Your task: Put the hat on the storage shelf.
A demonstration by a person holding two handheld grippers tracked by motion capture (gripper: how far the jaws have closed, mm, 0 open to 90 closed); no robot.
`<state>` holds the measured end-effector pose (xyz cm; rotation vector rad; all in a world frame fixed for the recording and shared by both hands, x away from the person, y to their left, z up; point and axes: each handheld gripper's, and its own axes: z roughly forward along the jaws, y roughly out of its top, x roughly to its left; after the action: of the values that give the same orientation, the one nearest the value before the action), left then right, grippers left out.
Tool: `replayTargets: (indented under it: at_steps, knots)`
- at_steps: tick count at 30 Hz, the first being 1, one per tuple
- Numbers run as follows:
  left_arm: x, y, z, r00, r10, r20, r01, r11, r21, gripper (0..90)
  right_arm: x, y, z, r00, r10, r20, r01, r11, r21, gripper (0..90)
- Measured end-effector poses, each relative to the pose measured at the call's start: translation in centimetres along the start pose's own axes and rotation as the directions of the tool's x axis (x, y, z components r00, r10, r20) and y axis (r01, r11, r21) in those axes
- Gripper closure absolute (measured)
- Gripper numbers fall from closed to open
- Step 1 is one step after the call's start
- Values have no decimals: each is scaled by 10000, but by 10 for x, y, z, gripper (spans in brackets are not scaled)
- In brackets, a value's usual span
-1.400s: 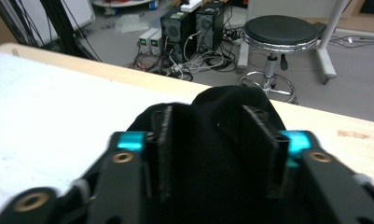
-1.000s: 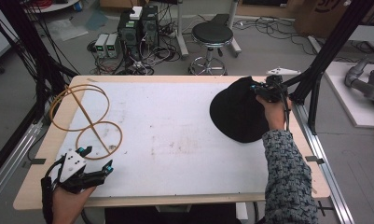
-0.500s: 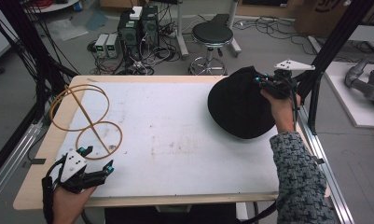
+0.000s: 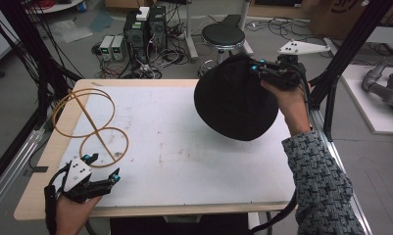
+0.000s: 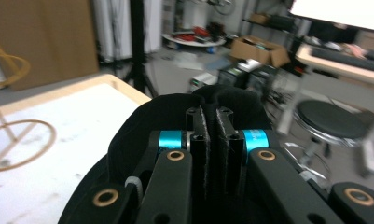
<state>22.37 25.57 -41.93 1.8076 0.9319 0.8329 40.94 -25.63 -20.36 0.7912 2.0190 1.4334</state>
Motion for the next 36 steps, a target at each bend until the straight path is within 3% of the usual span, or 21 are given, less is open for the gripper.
replayTargets:
  at_steps: [5,11,23,28,36]
  knots:
    - [-1,0,0,9999,112,100,-113,9999,74,171,14,20,9,9960,-384,-806,370,9991,-192,864]
    - [-3,0,1,9996,241,176,-243,9996,121,172,26,42,21,9846,-749,-1579,681,9965,-483,864]
    - [-2,-2,0,9994,161,318,-166,9997,166,172,48,83,49,9608,-1359,-2416,1180,9892,-873,863]
    - [-2,-2,-1,9993,189,333,-195,9997,164,171,51,97,61,9474,-1492,-2832,1202,9858,-1174,863]
    - [-1,-2,-1,9990,190,397,-195,9997,117,172,50,126,80,9367,-1566,-3131,1148,9823,-1479,863]
